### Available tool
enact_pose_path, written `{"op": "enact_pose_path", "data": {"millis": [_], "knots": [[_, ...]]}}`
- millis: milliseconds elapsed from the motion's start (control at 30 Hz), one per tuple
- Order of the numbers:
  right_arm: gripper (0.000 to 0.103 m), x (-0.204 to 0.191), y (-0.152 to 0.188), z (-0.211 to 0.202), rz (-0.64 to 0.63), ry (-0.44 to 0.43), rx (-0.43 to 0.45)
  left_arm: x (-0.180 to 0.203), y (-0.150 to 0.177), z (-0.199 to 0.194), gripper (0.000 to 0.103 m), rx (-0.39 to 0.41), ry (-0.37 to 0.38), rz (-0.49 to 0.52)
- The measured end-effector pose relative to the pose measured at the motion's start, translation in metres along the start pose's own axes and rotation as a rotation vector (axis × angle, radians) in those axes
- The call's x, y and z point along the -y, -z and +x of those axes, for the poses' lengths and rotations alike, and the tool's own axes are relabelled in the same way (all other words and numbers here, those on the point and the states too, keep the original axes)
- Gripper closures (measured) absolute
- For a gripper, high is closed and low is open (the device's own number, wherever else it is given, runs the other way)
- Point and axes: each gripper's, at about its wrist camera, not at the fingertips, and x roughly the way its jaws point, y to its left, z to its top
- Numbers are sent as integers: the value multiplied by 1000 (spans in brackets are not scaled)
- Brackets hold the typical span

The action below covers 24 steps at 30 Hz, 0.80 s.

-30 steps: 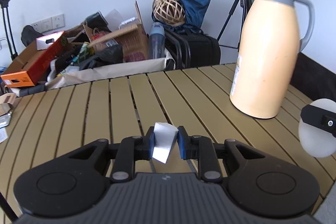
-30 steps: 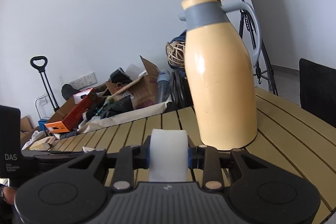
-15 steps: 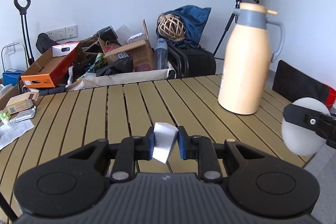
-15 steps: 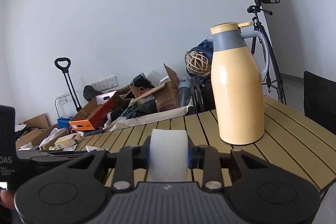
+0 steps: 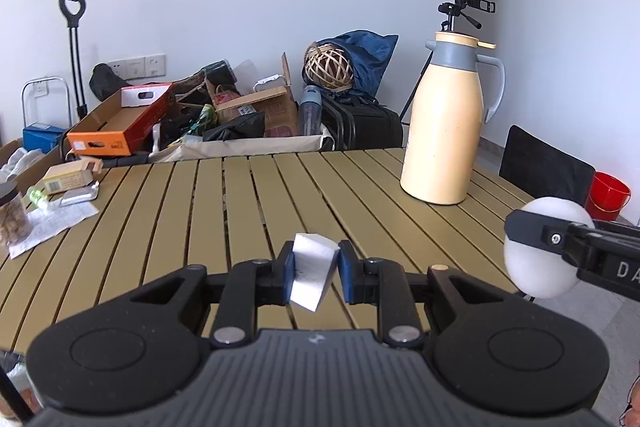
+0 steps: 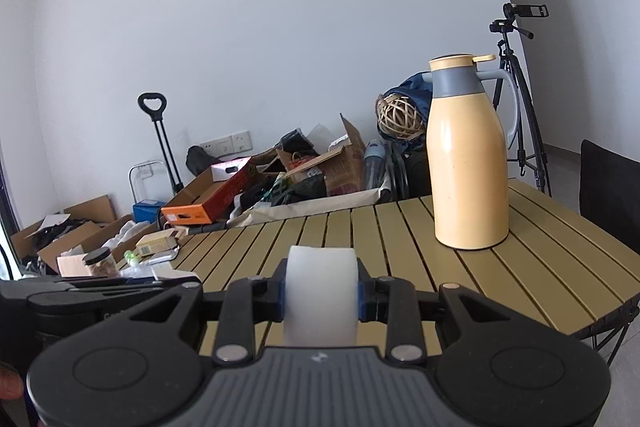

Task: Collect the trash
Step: 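Carry the held tape roll and white paper down over the black bin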

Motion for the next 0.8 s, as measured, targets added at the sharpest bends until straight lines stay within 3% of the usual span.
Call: {"op": "enact_pose_path", "data": {"millis": [367,800], "knots": [[75,-30,44,-20,-34,-40,-104,-16,53,-43,80,-48,-32,-34],[75,-54,128,-6,-71,-64,-306,-37,127,-52,80,-162,-55,-72]]}}
